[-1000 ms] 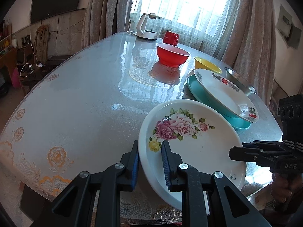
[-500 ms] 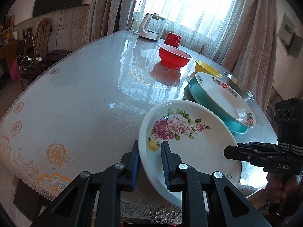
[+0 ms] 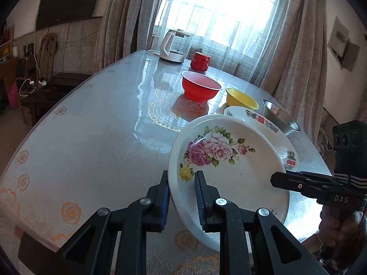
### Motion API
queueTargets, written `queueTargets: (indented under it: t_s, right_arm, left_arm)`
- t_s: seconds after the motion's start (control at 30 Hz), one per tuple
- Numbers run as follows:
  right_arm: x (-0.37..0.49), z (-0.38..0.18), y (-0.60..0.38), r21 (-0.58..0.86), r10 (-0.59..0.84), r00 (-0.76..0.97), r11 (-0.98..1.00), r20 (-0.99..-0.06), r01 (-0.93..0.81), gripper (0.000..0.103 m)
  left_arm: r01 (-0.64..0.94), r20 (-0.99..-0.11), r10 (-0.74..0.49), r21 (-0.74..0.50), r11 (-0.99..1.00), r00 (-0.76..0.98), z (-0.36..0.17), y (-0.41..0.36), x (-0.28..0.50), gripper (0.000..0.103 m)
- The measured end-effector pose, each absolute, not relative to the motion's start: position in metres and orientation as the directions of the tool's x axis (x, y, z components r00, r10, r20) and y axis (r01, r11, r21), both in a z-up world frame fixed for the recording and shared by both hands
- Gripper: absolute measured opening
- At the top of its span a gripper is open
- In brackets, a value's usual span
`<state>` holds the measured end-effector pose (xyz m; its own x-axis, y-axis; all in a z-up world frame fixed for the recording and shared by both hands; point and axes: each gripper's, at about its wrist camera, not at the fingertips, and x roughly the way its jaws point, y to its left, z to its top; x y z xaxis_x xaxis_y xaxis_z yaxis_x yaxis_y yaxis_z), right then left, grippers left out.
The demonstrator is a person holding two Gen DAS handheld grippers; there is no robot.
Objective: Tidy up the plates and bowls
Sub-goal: 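Carry the pink-rose plate with the left gripper over the double-happiness plate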
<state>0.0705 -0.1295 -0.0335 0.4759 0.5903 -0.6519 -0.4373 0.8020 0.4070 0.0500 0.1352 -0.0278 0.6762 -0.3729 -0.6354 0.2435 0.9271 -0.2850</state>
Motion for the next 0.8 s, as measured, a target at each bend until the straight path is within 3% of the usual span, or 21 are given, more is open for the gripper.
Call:
queueTargets:
  t_s: [0.5,0.8]
  right_arm:
    - [0.077,-0.006,-0.195,0.422,0.506,0.617,0.858,-0.603,-0.292,0.021]
    - [0.094,-0.013,-0.234,0.418,0.406,0.645,0.897,-0.648,-0.145,0.021]
  left_arm:
    - [0.395,-0.611,-0.452,-0.236,0.888,0.650,0.006,0.056,0.104,0.021]
    - [0.464,-0.655,-0.464,-0.191,0.865,0.596,-0.004,0.004,0.137,0.021]
